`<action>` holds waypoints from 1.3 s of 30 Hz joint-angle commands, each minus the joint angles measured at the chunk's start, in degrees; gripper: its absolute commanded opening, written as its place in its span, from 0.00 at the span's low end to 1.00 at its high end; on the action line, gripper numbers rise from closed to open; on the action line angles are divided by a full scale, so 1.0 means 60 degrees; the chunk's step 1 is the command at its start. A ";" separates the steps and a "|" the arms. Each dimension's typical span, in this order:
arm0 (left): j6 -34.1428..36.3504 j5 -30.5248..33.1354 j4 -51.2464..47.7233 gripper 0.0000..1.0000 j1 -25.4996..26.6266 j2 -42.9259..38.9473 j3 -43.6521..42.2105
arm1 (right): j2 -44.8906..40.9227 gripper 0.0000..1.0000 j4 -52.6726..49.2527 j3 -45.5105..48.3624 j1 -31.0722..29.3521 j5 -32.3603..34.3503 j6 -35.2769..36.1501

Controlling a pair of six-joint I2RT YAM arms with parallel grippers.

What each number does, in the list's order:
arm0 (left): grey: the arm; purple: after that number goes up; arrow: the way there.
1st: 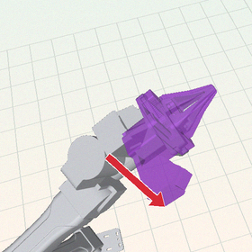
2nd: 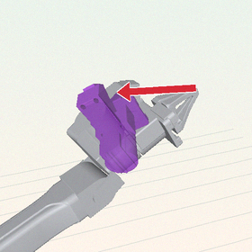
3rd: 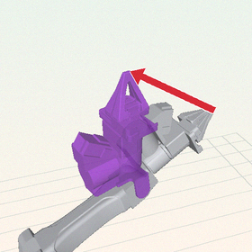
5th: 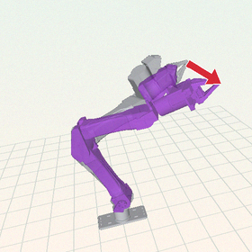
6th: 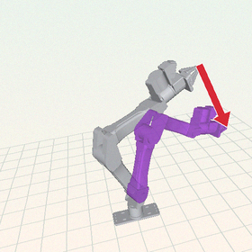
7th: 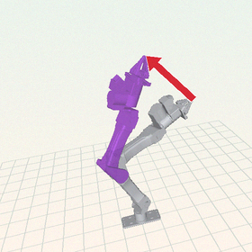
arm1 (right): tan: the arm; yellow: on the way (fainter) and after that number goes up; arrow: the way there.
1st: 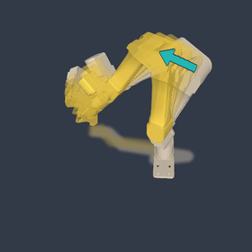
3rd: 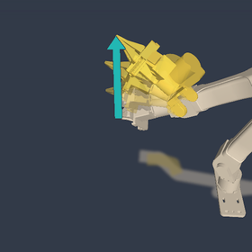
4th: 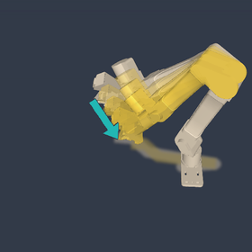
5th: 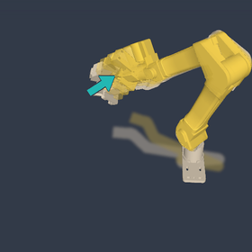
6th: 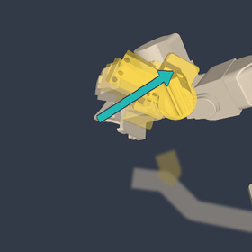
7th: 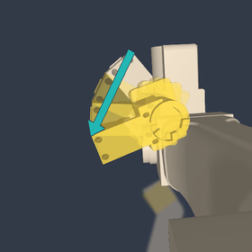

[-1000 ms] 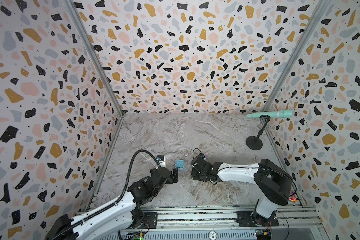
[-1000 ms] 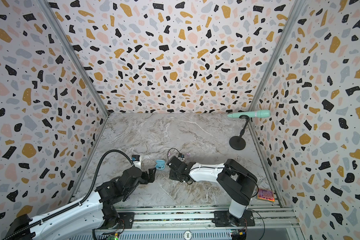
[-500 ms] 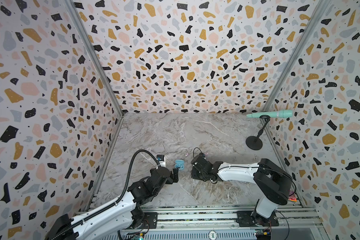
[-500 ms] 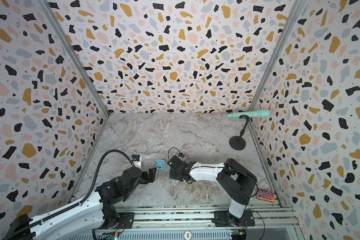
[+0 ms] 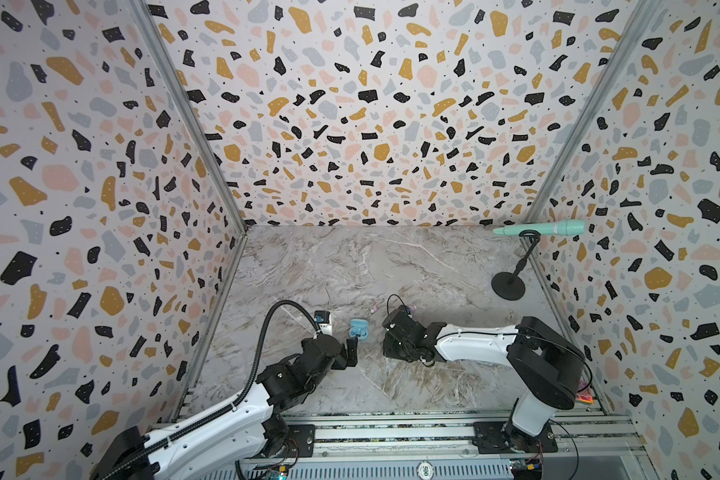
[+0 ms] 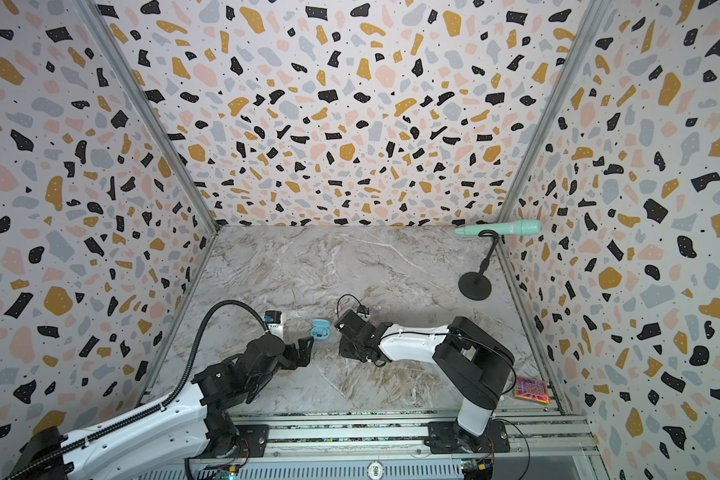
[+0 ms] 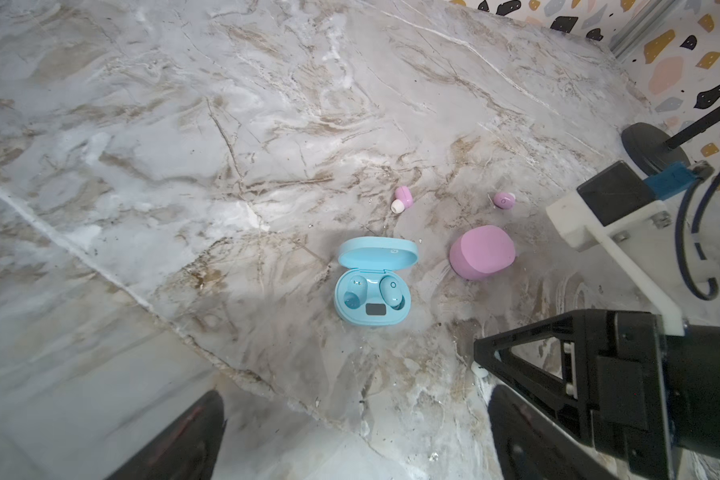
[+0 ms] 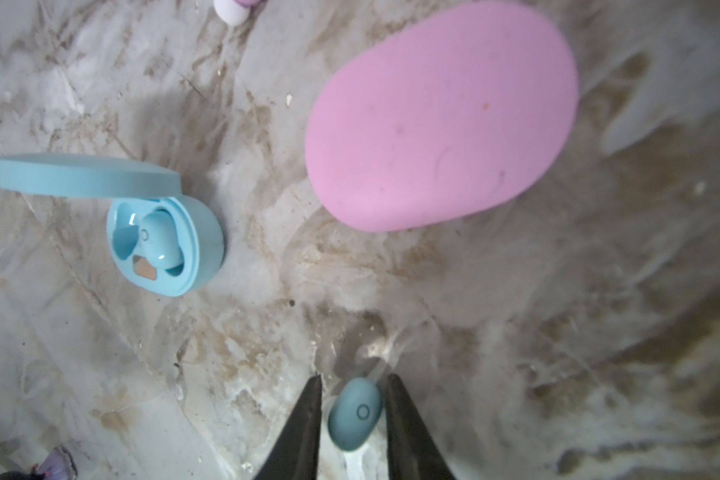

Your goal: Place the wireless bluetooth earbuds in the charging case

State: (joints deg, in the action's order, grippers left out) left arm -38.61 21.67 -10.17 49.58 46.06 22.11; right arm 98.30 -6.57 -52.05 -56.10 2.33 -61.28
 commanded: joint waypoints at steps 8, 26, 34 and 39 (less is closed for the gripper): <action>0.0010 -0.0011 0.0438 1.00 0.0030 0.0109 -0.0023 | 0.0324 0.25 -0.0617 -0.0048 0.0060 -0.0080 -0.0114; 0.0030 -0.0039 0.0557 1.00 0.0038 0.0277 0.0024 | 0.0147 0.25 -0.0149 0.0137 0.0106 -0.0371 0.0044; 0.0006 -0.0010 0.0539 1.00 0.0034 0.0182 -0.0066 | -0.0015 0.26 0.0183 0.0362 0.0132 -0.0403 0.0070; -0.0003 0.0004 0.0552 1.00 0.0028 0.0124 -0.0096 | -0.0028 0.25 0.0197 0.0413 0.0136 -0.0402 0.0048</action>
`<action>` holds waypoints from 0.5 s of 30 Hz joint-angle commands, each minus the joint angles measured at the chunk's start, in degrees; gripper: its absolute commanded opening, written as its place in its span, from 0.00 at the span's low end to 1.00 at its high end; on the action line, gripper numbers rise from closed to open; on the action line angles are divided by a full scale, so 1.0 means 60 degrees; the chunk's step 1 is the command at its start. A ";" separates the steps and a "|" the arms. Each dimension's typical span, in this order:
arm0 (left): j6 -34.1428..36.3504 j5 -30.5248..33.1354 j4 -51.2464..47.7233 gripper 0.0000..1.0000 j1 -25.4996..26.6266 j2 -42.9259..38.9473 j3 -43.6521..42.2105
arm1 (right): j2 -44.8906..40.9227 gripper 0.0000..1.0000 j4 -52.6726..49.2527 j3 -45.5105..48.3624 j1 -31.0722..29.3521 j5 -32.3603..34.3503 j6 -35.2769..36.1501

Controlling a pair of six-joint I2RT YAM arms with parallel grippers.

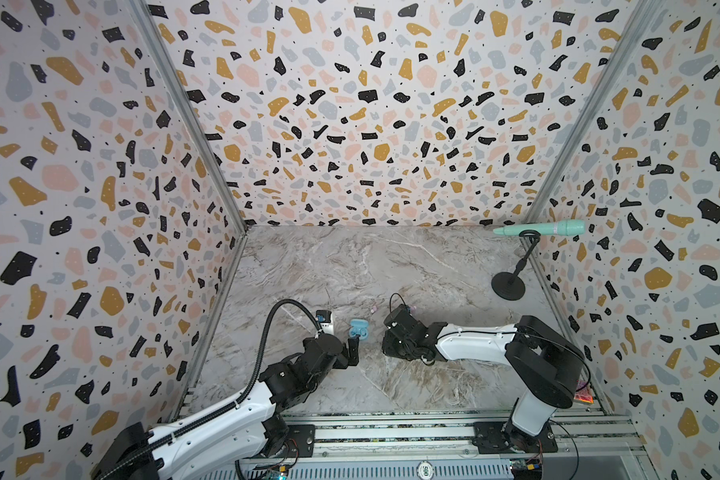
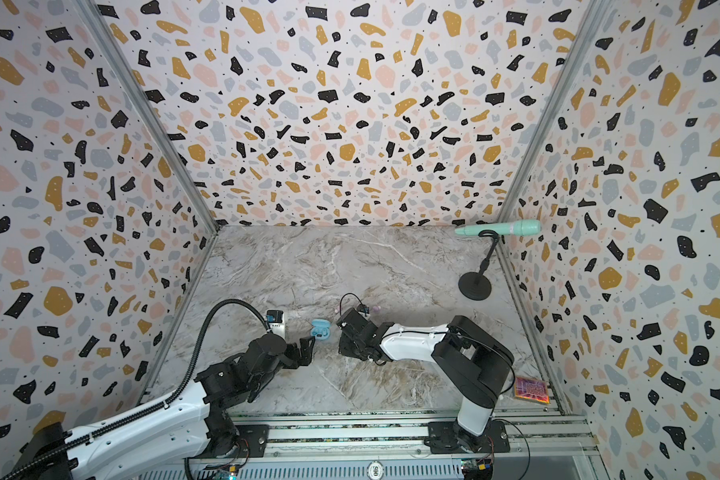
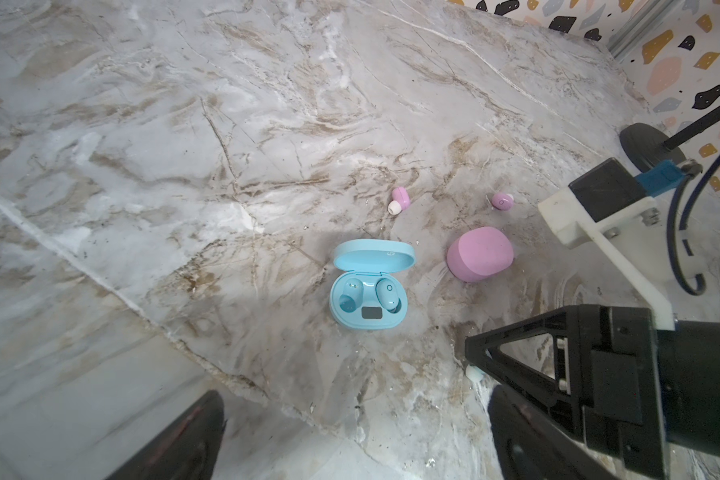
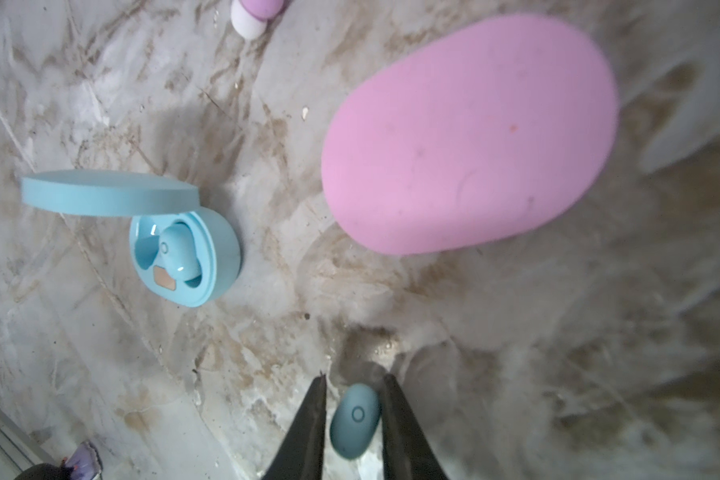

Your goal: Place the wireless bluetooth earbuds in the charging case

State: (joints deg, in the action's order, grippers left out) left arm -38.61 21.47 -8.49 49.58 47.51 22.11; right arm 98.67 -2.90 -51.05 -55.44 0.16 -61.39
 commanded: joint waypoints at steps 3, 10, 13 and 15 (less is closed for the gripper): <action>-0.0003 0.0039 0.0267 1.00 0.0038 -0.0120 -0.0110 | -0.0070 0.24 -0.0425 0.0257 0.0028 -0.0036 0.0067; -0.0047 0.0001 0.0287 1.00 0.0028 -0.0166 -0.0118 | 0.0031 0.22 -0.0364 0.0290 0.0043 -0.0046 0.0024; -0.0072 -0.0013 0.0280 1.00 0.0038 -0.0225 -0.0096 | -0.0029 0.21 -0.0296 0.0332 0.0056 -0.0082 0.0021; -0.0105 -0.0042 0.0290 1.00 0.0029 -0.0269 -0.0081 | -0.0125 0.21 -0.0196 0.0372 0.0057 -0.0101 0.0020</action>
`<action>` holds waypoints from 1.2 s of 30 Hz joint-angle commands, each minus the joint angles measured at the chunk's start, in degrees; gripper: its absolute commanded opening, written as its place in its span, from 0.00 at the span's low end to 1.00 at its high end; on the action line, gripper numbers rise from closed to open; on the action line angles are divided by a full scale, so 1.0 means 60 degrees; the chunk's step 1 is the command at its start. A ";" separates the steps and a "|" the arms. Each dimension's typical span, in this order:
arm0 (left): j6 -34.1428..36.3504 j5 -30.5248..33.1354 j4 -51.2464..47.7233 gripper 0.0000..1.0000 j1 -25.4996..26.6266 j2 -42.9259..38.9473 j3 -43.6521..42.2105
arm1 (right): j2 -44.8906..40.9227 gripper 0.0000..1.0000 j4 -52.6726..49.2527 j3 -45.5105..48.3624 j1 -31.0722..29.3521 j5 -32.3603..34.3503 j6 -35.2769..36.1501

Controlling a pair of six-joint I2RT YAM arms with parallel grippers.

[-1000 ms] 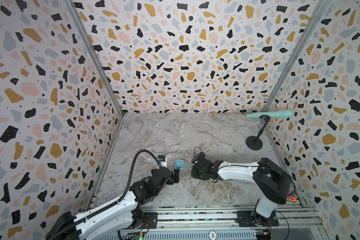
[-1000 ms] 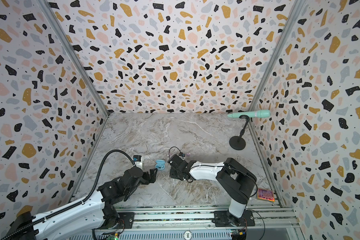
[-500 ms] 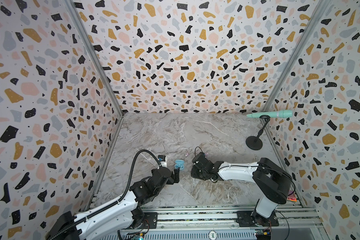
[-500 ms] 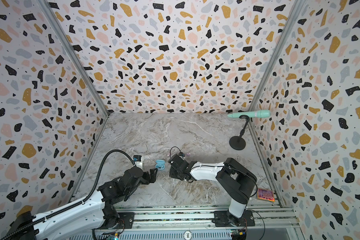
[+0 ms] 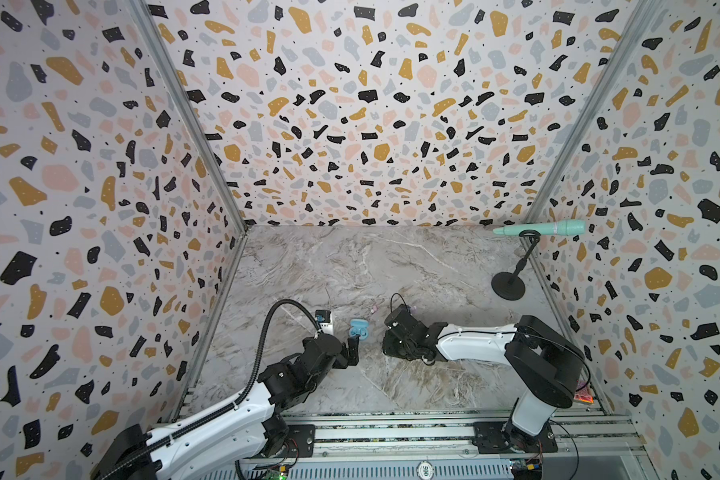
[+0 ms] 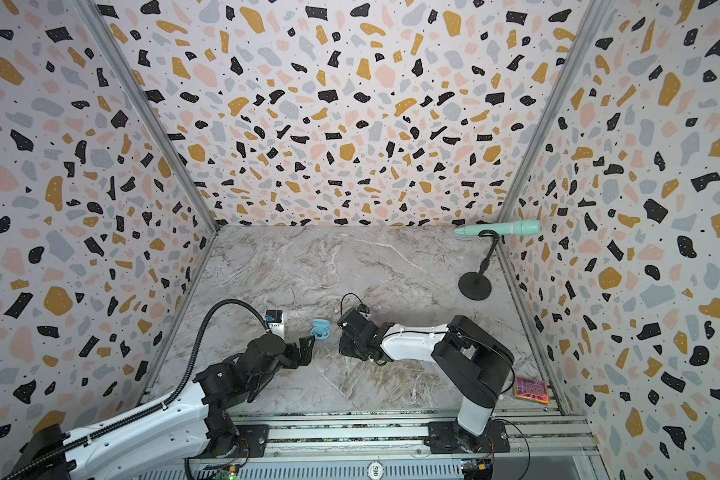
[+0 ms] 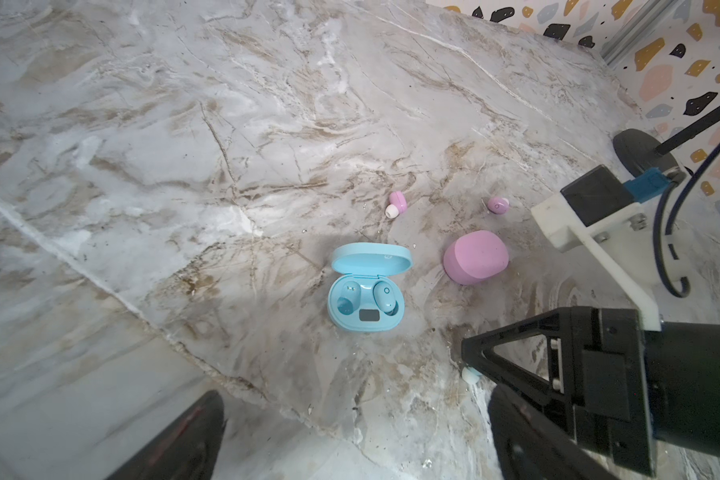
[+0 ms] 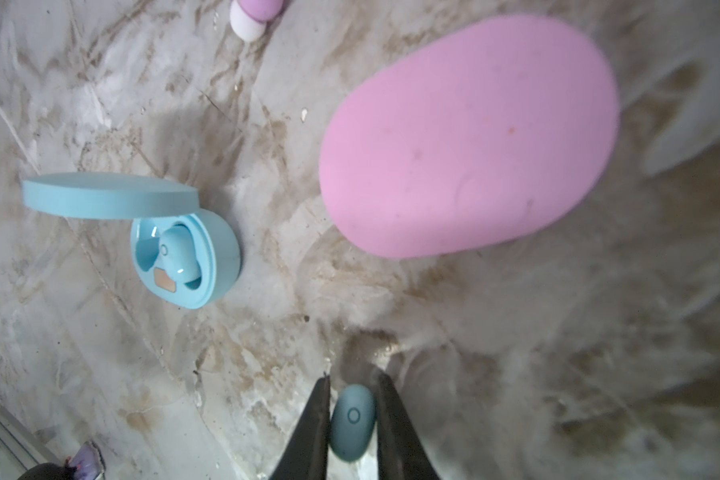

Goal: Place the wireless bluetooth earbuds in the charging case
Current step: 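Lift the earbud with the right gripper toward the case while the left arm draws back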

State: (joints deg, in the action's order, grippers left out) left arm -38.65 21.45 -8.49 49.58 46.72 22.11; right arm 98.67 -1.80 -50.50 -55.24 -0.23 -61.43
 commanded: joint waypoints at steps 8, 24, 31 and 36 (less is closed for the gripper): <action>-0.0146 0.0099 0.0258 1.00 0.0031 -0.0229 0.0105 | -0.0716 0.20 0.0134 0.0637 0.0045 0.0020 0.0035; -0.0095 0.0550 -0.0115 1.00 0.0033 -0.0402 0.0495 | -0.1064 0.19 0.0417 0.0783 0.0082 -0.0035 0.0115; 0.0016 0.0752 -0.0239 1.00 0.0040 -0.0448 0.0735 | -0.1338 0.18 0.0530 0.0838 0.0081 0.0012 0.0244; 0.0138 0.0830 -0.0418 1.00 0.0024 -0.0449 0.0961 | -0.1480 0.18 0.0540 0.0831 0.0081 0.0011 0.0261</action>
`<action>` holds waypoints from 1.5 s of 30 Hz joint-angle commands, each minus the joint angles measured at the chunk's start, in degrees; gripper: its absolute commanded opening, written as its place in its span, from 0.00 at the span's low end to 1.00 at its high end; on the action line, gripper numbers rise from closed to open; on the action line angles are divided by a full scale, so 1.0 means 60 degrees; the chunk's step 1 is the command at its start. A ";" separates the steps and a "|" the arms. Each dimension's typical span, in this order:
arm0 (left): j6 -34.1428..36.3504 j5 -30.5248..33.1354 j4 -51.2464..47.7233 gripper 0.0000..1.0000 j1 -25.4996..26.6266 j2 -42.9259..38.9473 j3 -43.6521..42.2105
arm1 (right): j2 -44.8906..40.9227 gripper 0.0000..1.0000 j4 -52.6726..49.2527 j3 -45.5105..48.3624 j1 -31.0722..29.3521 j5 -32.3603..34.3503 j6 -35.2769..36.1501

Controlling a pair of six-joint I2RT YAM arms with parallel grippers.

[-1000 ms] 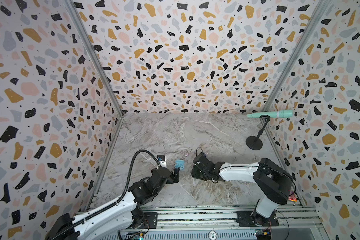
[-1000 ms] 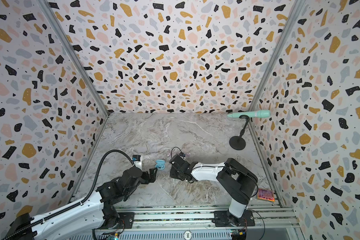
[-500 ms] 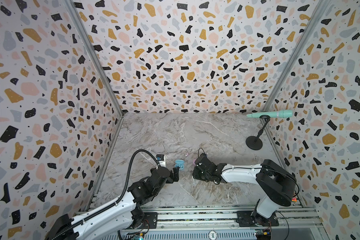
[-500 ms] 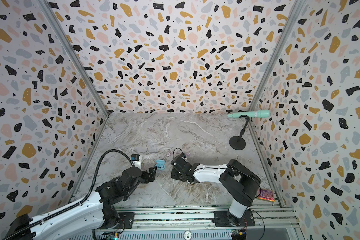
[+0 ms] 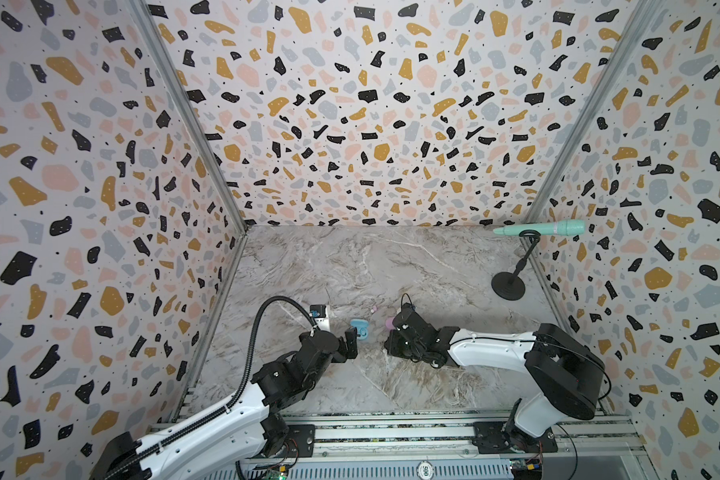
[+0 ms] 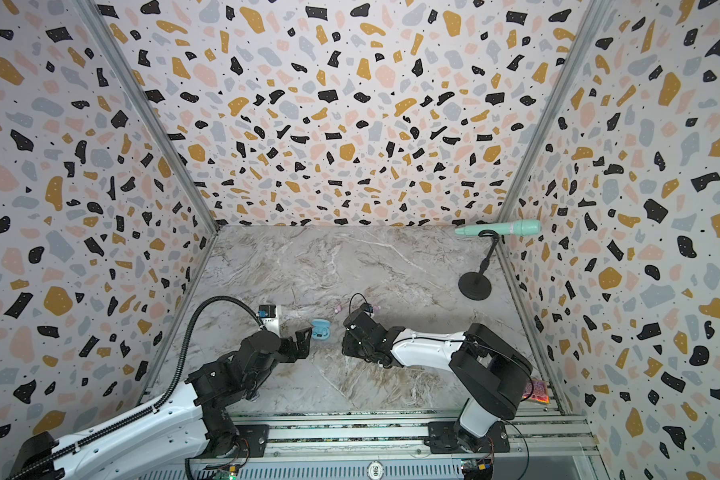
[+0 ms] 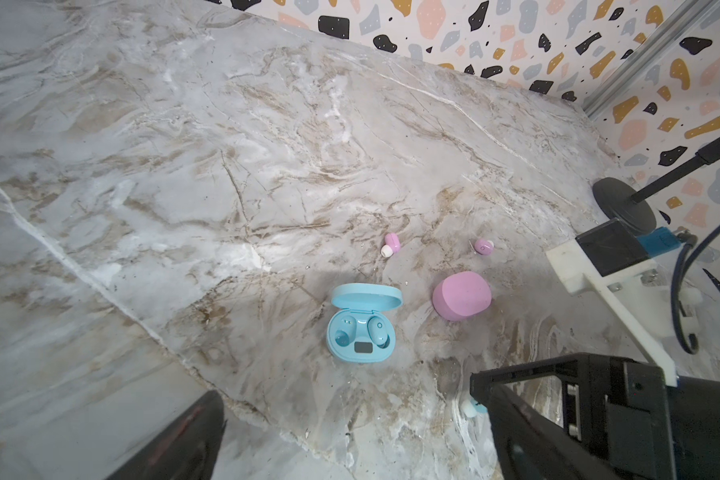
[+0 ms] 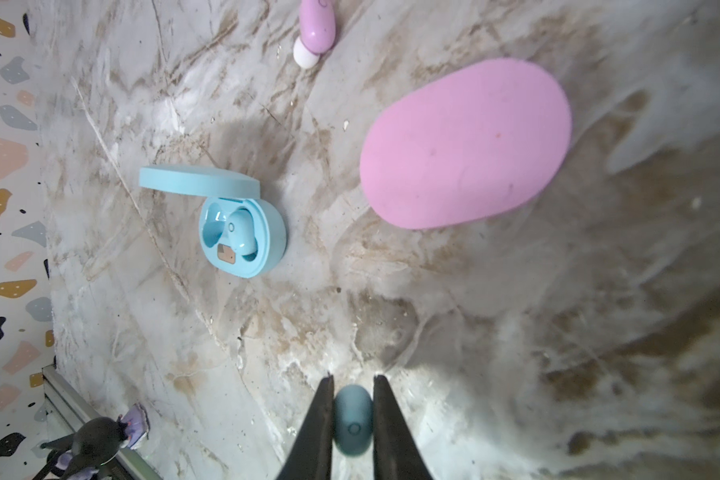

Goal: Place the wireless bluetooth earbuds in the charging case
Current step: 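Lift the earbud with the right gripper toward the case while the left arm draws back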

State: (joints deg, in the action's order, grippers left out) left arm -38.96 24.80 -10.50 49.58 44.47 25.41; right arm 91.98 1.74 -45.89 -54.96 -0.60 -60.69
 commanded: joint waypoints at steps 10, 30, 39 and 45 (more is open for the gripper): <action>0.1203 0.0752 -0.1144 1.00 0.0002 -0.0058 0.1867 | -0.0556 0.18 -0.0288 -0.0257 -0.0008 0.0203 0.0184; 0.4176 0.4536 0.0010 1.00 -0.0002 -0.2599 0.0640 | -0.0388 0.18 -0.0634 -0.1233 -0.0340 0.0704 0.0358; 0.4404 0.4319 0.0214 1.00 -0.0013 -0.2590 0.0464 | -0.0049 0.18 -0.0680 -0.1686 -0.0450 0.0790 0.0430; 0.4457 0.4263 0.0414 1.00 -0.0027 -0.2870 0.0277 | 0.0211 0.18 -0.0788 -0.2105 -0.0523 0.0850 0.0518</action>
State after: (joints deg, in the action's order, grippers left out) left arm -13.08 50.06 -11.03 49.56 28.27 27.99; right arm 92.77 -1.50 -56.10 -57.78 3.31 -58.57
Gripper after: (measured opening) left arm 0.995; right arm 0.181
